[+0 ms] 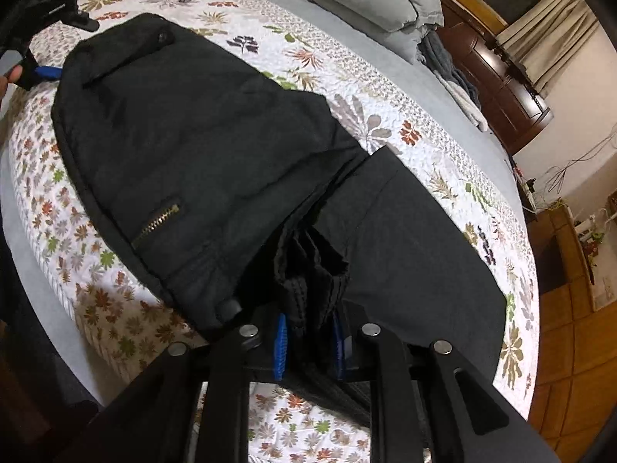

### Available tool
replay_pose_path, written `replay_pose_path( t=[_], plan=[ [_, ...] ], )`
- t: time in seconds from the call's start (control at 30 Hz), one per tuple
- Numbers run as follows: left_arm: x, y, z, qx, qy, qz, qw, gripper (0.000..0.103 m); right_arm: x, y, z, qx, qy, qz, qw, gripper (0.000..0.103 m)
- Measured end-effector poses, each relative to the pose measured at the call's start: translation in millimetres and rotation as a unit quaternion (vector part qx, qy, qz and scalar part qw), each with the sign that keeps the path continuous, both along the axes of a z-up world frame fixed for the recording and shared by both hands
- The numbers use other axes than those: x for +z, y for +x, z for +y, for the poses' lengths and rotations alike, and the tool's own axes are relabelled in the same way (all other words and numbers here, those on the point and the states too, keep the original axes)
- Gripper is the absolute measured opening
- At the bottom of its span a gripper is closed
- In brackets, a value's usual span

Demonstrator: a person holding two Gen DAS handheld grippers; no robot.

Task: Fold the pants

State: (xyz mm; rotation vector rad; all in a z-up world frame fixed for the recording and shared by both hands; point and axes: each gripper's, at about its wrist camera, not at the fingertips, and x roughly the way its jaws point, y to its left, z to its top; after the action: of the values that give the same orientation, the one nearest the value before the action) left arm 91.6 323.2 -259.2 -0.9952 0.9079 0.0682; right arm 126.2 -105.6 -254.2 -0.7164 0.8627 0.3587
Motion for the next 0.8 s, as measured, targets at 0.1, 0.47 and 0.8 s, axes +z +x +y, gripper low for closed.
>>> replay_pose_path(
  t=[0.1, 0.47, 0.8],
  plan=[
    [-0.1, 0.5, 1.9, -0.001, 0.000, 0.002, 1.0000, 0.095, -4.8, 1.5, 0.4, -0.004, 0.002, 0.008, 1.000, 0.021],
    [1.1, 17.4, -3.1, -0.004, 0.003, 0.015, 0.9999, 0.096, 14.5, -27.1, -10.0, 0.018, 0.054, 0.012, 0.998, 0.045],
    [-3.3, 25.2, -1.3, 0.007, -0.005, 0.003, 1.0000, 0.098, 75.1, -2.9, -67.0, -0.023, 0.191, 0.033, 0.981, 0.052]
  ],
)
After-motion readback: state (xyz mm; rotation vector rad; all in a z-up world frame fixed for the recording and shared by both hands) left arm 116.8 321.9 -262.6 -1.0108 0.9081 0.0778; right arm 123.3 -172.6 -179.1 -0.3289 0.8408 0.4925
